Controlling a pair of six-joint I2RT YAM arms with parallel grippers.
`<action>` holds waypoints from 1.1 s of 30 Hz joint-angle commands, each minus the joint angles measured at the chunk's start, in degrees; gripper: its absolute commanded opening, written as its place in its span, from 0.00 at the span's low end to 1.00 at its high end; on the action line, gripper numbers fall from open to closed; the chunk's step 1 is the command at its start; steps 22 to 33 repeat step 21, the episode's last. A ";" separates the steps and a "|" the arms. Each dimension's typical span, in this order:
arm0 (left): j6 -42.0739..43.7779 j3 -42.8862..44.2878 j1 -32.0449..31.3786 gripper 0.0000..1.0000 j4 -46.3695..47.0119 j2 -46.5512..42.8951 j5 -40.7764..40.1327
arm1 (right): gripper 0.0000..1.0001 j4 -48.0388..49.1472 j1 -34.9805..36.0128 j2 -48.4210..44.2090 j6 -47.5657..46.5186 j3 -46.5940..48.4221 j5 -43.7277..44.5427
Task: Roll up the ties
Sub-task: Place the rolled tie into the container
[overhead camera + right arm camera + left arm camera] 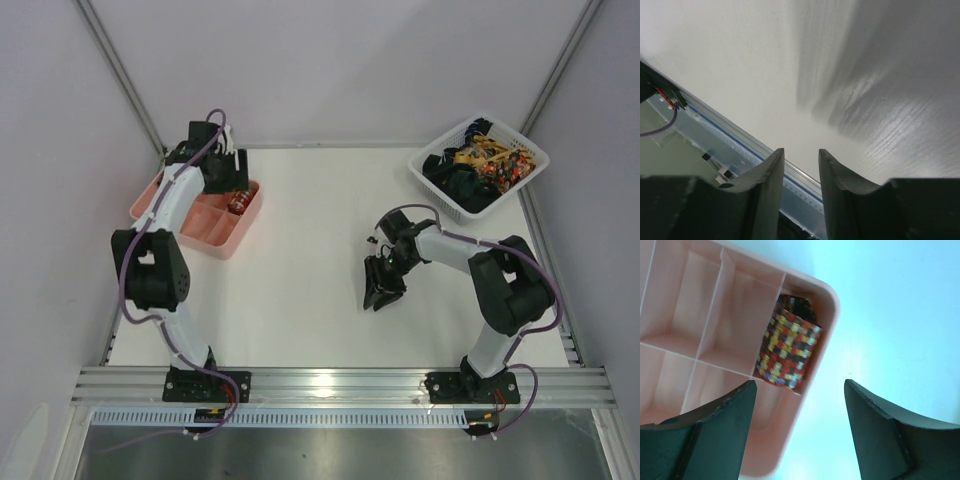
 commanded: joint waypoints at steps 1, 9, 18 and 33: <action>-6.90 -7.49 -2.54 0.77 10.20 -12.23 -0.40 | 0.44 0.63 -1.17 -4.26 1.55 1.73 2.42; -18.42 -29.21 -18.09 0.98 28.59 -25.98 -2.51 | 0.80 5.80 -3.28 -18.06 8.06 -1.60 13.14; -31.08 -47.14 -31.20 1.00 42.21 -40.02 -0.92 | 1.00 15.37 -6.19 -34.05 13.94 -13.81 13.33; -29.68 -50.92 -32.69 1.00 44.76 -45.38 -2.33 | 1.00 26.52 -5.05 -44.06 15.62 -22.16 15.34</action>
